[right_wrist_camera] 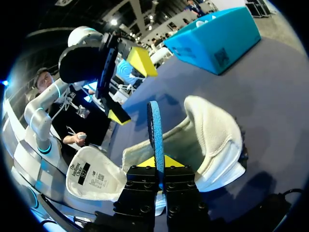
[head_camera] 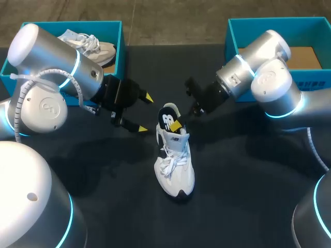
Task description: Take the shoe out of the shoebox, open the shoe tongue, remove and reinsert the insole, then place the shoe into the shoebox
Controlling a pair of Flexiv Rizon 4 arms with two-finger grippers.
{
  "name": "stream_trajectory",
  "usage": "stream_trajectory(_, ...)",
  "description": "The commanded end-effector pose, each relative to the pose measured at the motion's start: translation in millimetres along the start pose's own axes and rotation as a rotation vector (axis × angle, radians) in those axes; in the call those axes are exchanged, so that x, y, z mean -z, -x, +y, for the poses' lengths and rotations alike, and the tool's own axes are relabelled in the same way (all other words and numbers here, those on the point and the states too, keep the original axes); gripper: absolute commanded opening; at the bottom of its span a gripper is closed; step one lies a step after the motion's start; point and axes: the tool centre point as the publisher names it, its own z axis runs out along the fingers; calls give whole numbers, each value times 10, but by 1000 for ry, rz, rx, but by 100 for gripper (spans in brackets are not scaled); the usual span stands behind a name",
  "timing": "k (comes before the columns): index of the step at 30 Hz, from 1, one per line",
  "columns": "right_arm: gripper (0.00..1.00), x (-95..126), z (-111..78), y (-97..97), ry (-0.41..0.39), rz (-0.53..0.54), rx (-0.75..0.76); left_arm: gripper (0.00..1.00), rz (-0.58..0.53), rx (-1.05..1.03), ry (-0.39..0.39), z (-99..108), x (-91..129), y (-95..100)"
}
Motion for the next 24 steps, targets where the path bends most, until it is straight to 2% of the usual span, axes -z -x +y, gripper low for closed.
stream_trajectory(1, 0, -66, -73, 10, -10, 0, -10, 100, 1, 0, 5, -11, 2, 0)
stream_trajectory(4, 0, -42, -57, -10, 7, -15, -3, 100, 1, 0, 5, -11, 2, 0)
stream_trajectory(14, 0, 89, 179, -81, 19, -51, 50, 100, 1, 0, 5, -11, 2, 0)
stream_trajectory(21, 0, 59, 235, -54, 35, -46, 73, 100, 1, 0, 5, -11, 2, 0)
stream_trajectory(22, 6, 48, 226, -48, 35, -42, 73, 100, 1, 0, 5, -11, 2, 0)
stream_trajectory(23, 24, 39, 216, -47, 35, -40, 73, 100, 1, 0, 5, -11, 2, 0)
stream_trajectory(24, 33, 31, 204, -49, 34, -38, 72, 100, 1, 0, 5, -11, 2, 0)
